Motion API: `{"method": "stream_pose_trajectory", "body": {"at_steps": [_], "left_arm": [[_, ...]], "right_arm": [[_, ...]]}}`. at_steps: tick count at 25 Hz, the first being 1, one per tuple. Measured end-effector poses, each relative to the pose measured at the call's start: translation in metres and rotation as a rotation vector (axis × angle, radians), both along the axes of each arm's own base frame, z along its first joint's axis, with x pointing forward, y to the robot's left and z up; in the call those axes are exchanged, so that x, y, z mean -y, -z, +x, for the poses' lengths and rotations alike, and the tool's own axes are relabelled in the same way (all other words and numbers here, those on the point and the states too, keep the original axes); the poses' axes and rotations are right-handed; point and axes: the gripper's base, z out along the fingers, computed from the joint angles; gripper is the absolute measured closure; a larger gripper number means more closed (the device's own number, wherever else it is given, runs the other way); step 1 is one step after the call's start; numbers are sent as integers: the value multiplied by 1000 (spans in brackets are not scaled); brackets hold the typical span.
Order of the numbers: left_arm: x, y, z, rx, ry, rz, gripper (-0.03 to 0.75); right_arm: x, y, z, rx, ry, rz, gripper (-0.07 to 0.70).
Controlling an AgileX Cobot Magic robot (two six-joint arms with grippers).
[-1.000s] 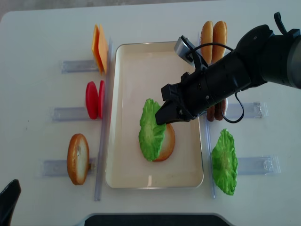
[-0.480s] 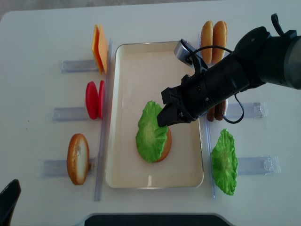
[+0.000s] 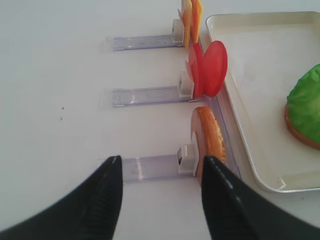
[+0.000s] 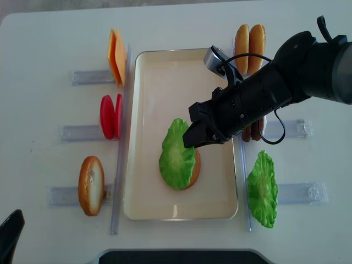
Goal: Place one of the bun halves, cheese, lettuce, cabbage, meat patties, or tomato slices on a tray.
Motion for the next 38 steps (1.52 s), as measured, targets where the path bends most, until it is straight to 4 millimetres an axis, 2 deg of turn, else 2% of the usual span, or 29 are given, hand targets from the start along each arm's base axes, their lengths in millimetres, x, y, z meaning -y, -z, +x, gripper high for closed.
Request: {"method": "stream_pose_trajectory", "body": {"at_steps": [4,7,16,22,28,38], "left_arm": [[0,0,0,0,0,0,325],[0,0,0,0,6,11,325],[0,0,0,1,9,12,325],[0,0,0,1,9,12,325],[0,0,0,1,9,12,325],[0,0,0,1,9,12,325]], "right_arm": [[0,0,0,0,-1,-1,323],[0,0,0,1,0,-2,230],[0,0,0,6,2,-6,37],[4,2,0,29,-8,-66,16],[13,-10,-4,80,-4,-142,15],[28,-51,-16,172,-5,-239,17]]}}
